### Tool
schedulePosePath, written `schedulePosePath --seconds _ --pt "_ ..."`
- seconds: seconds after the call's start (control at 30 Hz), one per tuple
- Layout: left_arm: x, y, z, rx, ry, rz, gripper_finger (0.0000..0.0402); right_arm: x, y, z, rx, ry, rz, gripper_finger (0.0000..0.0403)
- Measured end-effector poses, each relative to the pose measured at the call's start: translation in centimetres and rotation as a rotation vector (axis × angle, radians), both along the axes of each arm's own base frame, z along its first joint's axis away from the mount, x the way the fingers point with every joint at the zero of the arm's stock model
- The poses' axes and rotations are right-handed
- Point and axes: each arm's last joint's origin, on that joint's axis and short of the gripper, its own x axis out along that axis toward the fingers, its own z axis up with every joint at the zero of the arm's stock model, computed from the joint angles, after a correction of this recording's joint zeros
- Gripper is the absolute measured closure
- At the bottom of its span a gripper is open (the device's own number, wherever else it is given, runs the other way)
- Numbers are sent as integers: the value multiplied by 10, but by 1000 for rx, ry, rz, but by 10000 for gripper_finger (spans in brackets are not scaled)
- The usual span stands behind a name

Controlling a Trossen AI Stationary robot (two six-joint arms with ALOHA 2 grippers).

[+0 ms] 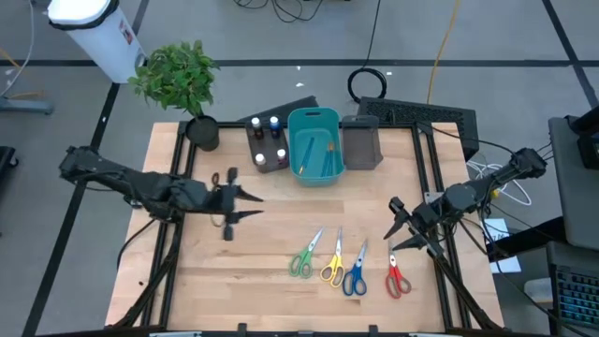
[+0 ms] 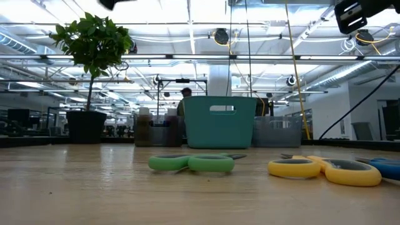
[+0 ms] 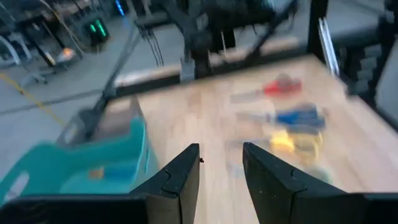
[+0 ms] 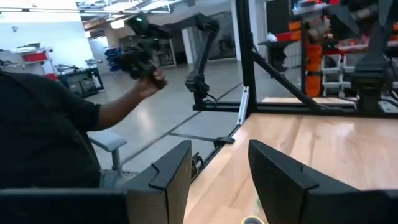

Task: Pick & Place Paint Supplies
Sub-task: Put the red scissor into the right black bin

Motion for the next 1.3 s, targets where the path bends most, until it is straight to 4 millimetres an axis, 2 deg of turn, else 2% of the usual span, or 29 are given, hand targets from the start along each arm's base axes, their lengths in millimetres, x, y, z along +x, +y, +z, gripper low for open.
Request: schedulePosePath --seconds 0.07,0.2,0.33,0.6,0.83,1.1,1.2,1.3 --pt "-14 3 -5 -57 21 17 270 0 1 0 -4 -4 5 253" --pt "-27 10 -21 -121 10 67 270 -1 2 0 -13 -12 21 254" --pt "-36 21 -39 -151 -118 108 270 -4 5 2 -5 -36 73 257" --pt "-63 52 -100 -297 -275 180 270 -10 14 6 5 -80 158 257" --pt "-80 66 -135 -376 -378 146 270 -16 25 8 23 -102 243 257" --pt "-81 74 -137 -380 -363 184 270 -3 60 14 133 -201 300 245" --pt "-81 75 -137 -336 -363 195 270 4 83 20 136 -214 324 230" --pt "-81 76 -138 -308 -354 197 270 15 116 37 93 -202 328 214"
